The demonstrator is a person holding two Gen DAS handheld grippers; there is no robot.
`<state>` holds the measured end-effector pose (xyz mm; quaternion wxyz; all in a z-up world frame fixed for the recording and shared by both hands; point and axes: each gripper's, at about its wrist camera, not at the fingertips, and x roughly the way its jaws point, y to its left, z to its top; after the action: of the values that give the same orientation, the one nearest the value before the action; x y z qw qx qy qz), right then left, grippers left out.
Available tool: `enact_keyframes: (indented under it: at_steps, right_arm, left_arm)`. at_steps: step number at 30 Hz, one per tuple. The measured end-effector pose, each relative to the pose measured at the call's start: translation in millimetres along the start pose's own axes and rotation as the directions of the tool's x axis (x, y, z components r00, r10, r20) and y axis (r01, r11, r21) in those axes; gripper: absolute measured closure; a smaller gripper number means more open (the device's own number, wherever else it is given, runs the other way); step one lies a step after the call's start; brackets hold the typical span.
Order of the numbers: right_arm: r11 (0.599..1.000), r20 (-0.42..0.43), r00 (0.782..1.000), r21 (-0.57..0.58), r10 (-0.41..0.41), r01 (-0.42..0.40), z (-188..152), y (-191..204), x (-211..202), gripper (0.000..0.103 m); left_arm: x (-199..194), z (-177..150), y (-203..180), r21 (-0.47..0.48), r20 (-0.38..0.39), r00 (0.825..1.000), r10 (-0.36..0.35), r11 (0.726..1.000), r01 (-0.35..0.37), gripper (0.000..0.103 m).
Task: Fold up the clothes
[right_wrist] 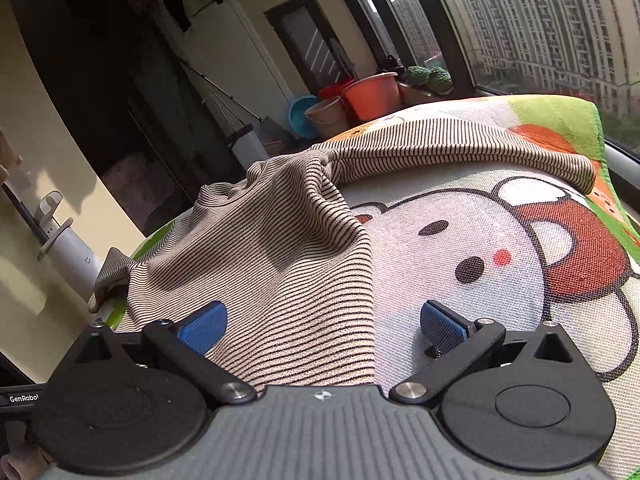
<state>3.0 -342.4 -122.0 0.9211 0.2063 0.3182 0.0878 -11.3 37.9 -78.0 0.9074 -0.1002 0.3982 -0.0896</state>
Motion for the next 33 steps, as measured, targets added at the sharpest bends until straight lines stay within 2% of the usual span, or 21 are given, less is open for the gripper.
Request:
enact_keyframes:
  at_steps: [2,4,5,6,9,11,13,15,17,18,19,20,21,22,24,27,29,30,31,32,33]
  right_arm:
    - [0.999,-0.033,0.999,-0.033,-0.028,0.027,0,11,2,0.0]
    - [0.997,-0.079,0.997,-0.071,-0.001,-0.005,-2,22,4,0.0]
    - [0.996,-0.097,0.995,-0.087,0.018,-0.026,-4,27,5,0.0]
    - [0.993,-0.103,0.994,-0.111,0.024,-0.036,-7,31,6,0.0]
    - [0.98,-0.092,0.996,-0.198,-0.005,-0.014,-15,41,9,0.0]
    - [0.977,-0.084,0.996,-0.212,-0.026,0.007,-18,45,9,0.0]
    - [0.98,-0.088,0.996,-0.196,-0.035,0.017,-18,47,7,0.0]
    - [0.987,-0.115,0.993,-0.156,0.03,-0.048,-18,46,2,0.0]
    - [0.981,-0.146,0.98,-0.12,0.134,-0.152,-19,45,-2,0.0]
    - [0.978,-0.149,0.977,-0.122,0.15,-0.168,-21,45,-3,0.0]
    - [0.977,-0.143,0.979,-0.139,0.144,-0.164,-24,47,-3,0.0]
    - [0.975,-0.137,0.981,-0.158,0.137,-0.158,-26,49,-3,0.0]
    - [0.974,-0.133,0.982,-0.166,0.135,-0.156,-27,49,-3,0.0]
    - [0.973,-0.132,0.982,-0.166,0.136,-0.157,-27,48,-3,0.0]
    - [0.973,-0.134,0.981,-0.164,0.139,-0.16,-26,48,-2,0.0]
    - [0.97,-0.144,0.981,-0.186,0.132,-0.157,-25,50,-2,0.0]
    - [0.966,-0.161,0.98,-0.211,0.118,-0.151,-24,54,0,0.0]
    - [0.965,-0.171,0.979,-0.216,0.111,-0.147,-22,55,1,0.0]
    - [0.969,-0.176,0.979,-0.203,0.105,-0.141,-20,55,0,0.0]
    - [0.975,-0.177,0.979,-0.175,0.106,-0.137,-17,53,-3,0.0]
    - [0.98,-0.176,0.978,-0.142,0.111,-0.137,-13,50,-7,0.0]
  left_arm:
    - [-1,1,12,-0.033,0.014,1.0,-0.008,0.999,0.008,0.083]
    - [-3,2,19,-0.04,0.051,0.996,0.067,0.997,-0.065,0.083]
    - [-4,3,23,-0.042,0.064,0.993,0.096,0.995,-0.094,0.081]
    - [-5,3,27,-0.046,0.075,0.99,0.122,0.992,-0.119,0.074]
    - [-8,4,35,-0.083,0.077,0.99,0.121,0.99,-0.115,0.068]
    - [-12,2,32,-0.075,0.076,0.99,0.118,0.991,-0.112,0.057]
    - [-16,-1,28,-0.069,0.072,0.993,0.093,0.994,-0.088,0.032]
    - [-20,-4,23,-0.061,0.058,0.998,0.013,0.998,-0.009,0.027]
    - [-18,-7,17,-0.041,0.065,0.998,0.02,0.999,-0.017,0.027]
    - [-16,-8,14,-0.031,0.069,0.997,0.028,0.999,-0.026,0.029]
    - [-15,-9,11,-0.021,0.073,0.997,0.036,0.999,-0.034,0.046]
    - [-14,-10,8,-0.011,0.078,0.996,0.043,0.999,-0.043,0.058]
    - [-12,-11,5,-0.001,0.082,0.995,0.051,0.999,-0.051,0.08]
    - [-12,-11,6,0.001,0.093,0.994,0.063,0.998,-0.063,0.086]
    - [-13,-10,10,-0.007,0.107,0.991,0.083,0.997,-0.083,0.09]
    - [-18,-5,16,-0.033,0.107,0.989,0.102,0.995,-0.099,0.088]
    - [-21,-2,21,-0.05,0.106,0.988,0.114,0.993,-0.109,0.079]
    - [-22,-1,23,-0.058,0.106,0.987,0.12,0.992,-0.114,0.065]
    - [-23,1,25,-0.067,0.106,0.986,0.126,0.991,-0.12,0.045]
    - [-25,2,27,-0.075,0.105,0.986,0.132,0.989,-0.125,0.034]
    - [-33,3,23,-0.068,0.12,0.985,0.122,0.991,-0.114,0.017]
